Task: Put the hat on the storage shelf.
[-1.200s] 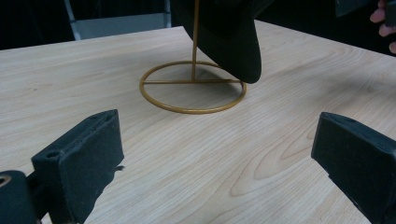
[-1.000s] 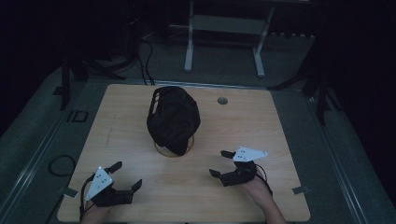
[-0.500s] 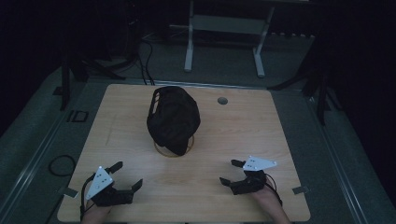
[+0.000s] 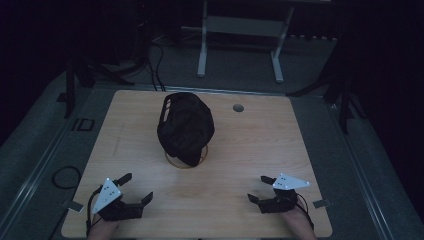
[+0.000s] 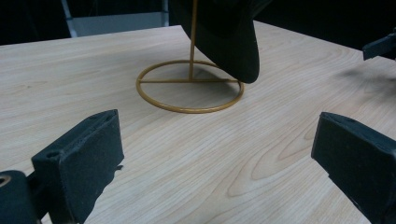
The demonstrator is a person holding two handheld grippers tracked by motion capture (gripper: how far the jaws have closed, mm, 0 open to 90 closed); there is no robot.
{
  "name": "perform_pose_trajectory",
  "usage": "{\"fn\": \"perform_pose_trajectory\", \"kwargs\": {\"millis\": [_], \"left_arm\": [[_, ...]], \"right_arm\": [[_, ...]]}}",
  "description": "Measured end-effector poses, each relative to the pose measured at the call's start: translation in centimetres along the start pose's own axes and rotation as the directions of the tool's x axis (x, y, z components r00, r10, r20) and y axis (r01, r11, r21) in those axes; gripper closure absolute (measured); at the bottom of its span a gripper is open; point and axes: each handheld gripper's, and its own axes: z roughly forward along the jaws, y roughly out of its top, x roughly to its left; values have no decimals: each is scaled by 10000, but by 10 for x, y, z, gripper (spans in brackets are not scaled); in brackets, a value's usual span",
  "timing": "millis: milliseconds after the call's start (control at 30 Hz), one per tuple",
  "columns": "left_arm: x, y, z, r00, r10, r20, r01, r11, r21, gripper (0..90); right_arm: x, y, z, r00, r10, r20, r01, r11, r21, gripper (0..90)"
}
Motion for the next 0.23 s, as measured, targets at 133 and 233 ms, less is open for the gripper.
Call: {"fn": "perform_pose_trajectory", "kwargs": {"millis": [133, 233], "left_arm": [[0, 0, 0, 10000, -37, -3, 37, 10000, -25, 25], [0, 0, 0, 10000, 0, -3, 0, 10000, 10, 25]], "right_arm": [[-4, -2, -1, 9998, 89, 151, -89, 10000, 3, 138], [-4, -2, -1, 9998, 111, 164, -111, 9999, -7, 139]]}}
